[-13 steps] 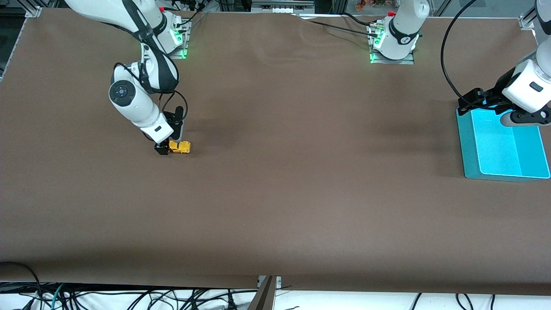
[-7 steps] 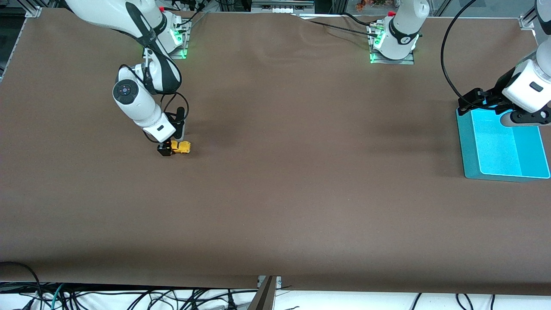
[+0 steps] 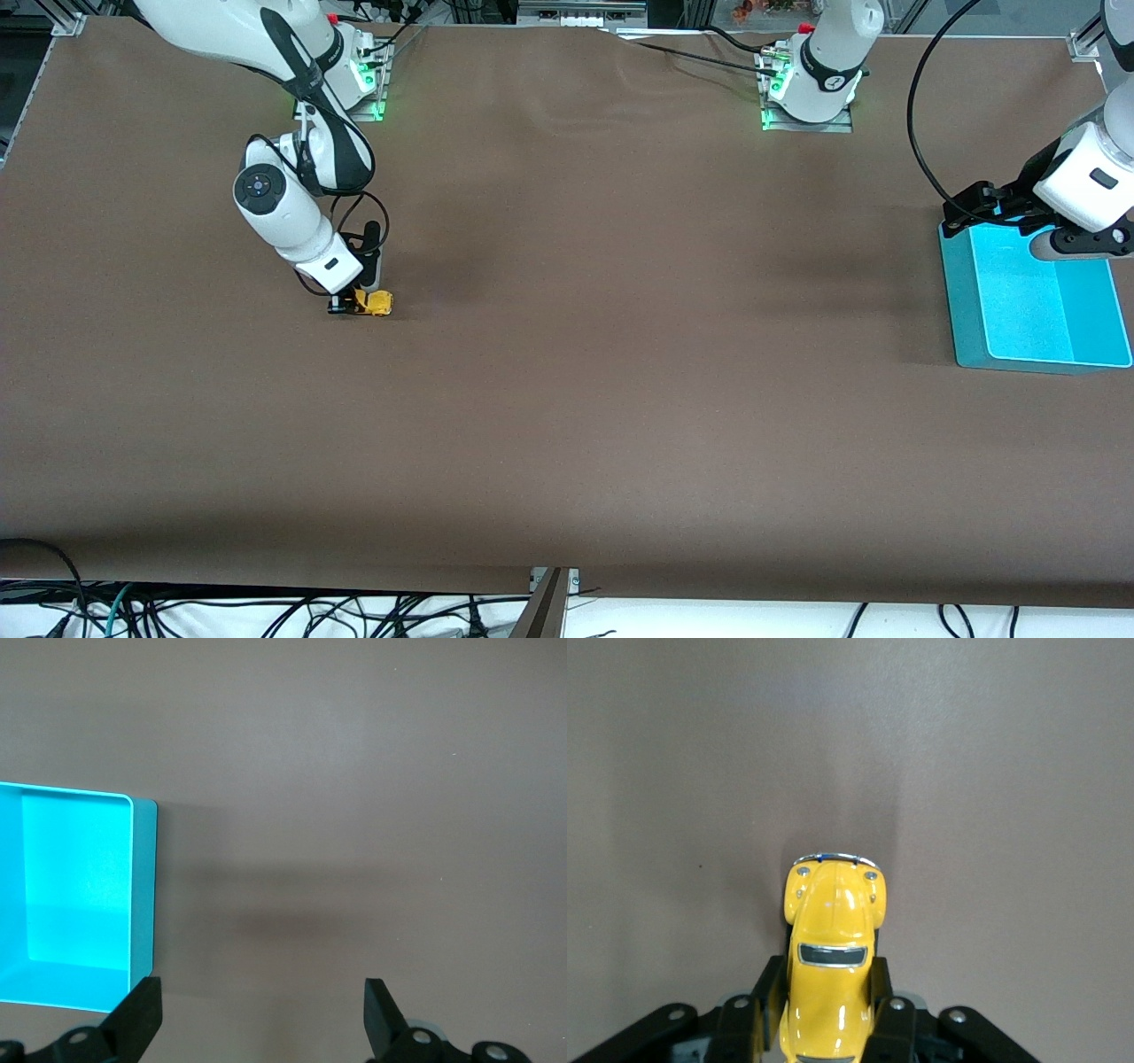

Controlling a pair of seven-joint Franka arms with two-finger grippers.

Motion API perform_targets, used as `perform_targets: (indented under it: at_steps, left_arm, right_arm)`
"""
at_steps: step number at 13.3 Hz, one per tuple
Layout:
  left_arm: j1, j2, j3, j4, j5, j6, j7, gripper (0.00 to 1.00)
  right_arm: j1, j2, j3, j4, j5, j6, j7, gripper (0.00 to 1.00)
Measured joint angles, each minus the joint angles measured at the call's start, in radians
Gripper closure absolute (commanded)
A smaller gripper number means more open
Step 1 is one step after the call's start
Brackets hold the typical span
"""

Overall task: Wind and store yellow beetle car
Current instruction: 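Close the right gripper on the yellow car's body, then drag the held car backward along the table with the right gripper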

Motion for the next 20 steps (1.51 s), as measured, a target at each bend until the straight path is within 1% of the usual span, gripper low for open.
perform_targets:
  at_steps: [2, 7, 9, 10, 15, 18, 20]
  left_arm:
    - [0.000, 0.000, 0.000, 0.000, 0.000, 0.000, 0.000, 0.00]
    - [0.000, 0.000, 0.000, 0.001, 0.000, 0.000, 0.000, 0.00]
    - [0.000, 0.000, 0.000, 0.001, 0.000, 0.000, 0.000, 0.00]
    - [0.000, 0.000, 0.000, 0.001, 0.000, 0.000, 0.000, 0.00]
    - [0.000, 0.000, 0.000, 0.001, 0.000, 0.000, 0.000, 0.00]
    - [0.000, 0.000, 0.000, 0.001, 0.000, 0.000, 0.000, 0.00]
    - [0.000, 0.000, 0.000, 0.001, 0.000, 0.000, 0.000, 0.00]
  right_arm:
    - [0.000, 0.001, 0.000, 0.000, 0.000, 0.001, 0.000, 0.86]
    - [-0.002, 0.001, 0.000, 0.000, 0.000, 0.002, -0.004, 0.86]
    - [-0.023, 0.001, 0.000, -0.004, 0.000, 0.002, -0.037, 0.85]
    - [-0.054, 0.000, -0.001, -0.007, 0.001, 0.002, -0.075, 0.84]
    - [-0.274, -0.003, -0.004, -0.016, 0.001, 0.015, -0.316, 0.83]
    - [-0.340, 0.000, -0.004, -0.016, 0.001, 0.033, -0.386, 0.82]
    - [-0.349, 0.001, -0.004, -0.016, 0.001, 0.036, -0.395, 0.73]
